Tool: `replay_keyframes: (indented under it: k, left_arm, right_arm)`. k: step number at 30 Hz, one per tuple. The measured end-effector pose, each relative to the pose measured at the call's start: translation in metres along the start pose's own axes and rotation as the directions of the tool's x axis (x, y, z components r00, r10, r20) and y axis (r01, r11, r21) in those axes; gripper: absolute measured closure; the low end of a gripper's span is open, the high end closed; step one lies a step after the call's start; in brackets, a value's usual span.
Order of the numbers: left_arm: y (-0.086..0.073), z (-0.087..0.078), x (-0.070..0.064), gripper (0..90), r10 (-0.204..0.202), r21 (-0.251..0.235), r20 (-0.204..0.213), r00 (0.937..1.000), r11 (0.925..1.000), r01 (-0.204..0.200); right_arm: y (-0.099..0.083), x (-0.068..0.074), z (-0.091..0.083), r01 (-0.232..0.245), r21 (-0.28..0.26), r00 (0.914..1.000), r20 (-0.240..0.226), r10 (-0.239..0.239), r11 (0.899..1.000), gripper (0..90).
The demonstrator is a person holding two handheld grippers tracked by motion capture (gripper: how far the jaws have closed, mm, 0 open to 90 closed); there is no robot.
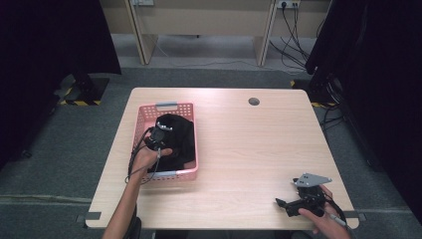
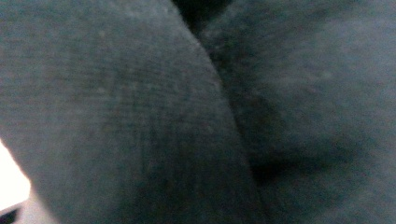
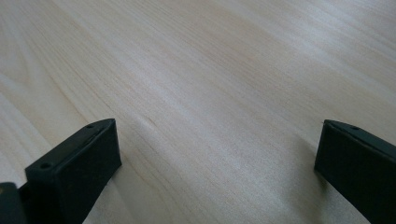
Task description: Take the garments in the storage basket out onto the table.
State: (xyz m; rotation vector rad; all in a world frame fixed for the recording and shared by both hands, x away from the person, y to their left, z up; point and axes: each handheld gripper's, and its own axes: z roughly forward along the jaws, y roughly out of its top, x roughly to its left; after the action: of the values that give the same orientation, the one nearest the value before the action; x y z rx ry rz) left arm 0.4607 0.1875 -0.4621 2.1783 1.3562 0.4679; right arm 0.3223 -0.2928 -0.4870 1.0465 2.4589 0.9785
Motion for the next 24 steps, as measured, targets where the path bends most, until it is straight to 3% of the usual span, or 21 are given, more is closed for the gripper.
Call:
replay_keyframes:
  k: [4,7,12,18,24]
  left_arm:
    - [0.001,-0.003,-0.003,33.2,0.022,-0.014,-0.021,0.9996,0.9997,-0.022]
    - [0.001,-0.005,-0.003,37.2,0.016,-0.027,-0.021,0.9997,0.9995,-0.016]
    - [0.003,-0.012,0.0,39.2,-0.014,-0.055,-0.003,0.9999,0.9984,0.014]
    - [0.006,-0.023,0.001,39.5,-0.018,-0.078,0.009,0.9998,0.9968,0.018]
    - [0.011,-0.047,0.005,39.5,-0.038,-0.149,0.029,0.9989,0.9879,0.042]
  right_arm:
    - [0.0,0.0,0.0,0.0,0.0,1.0,0.0,0.0,1.0,0.4]
    - [0.0,0.0,0.0,0.0,0.0,1.0,0.0,0.0,1.0,0.4]
    - [0.0,0.0,0.0,0.0,0.0,1.0,0.0,0.0,1.0,0.4]
    - [0.0,0.0,0.0,0.0,0.0,1.0,0.0,0.0,1.0,0.4]
    - [0.0,0.0,0.0,0.0,0.0,1.0,0.0,0.0,1.0,0.4]
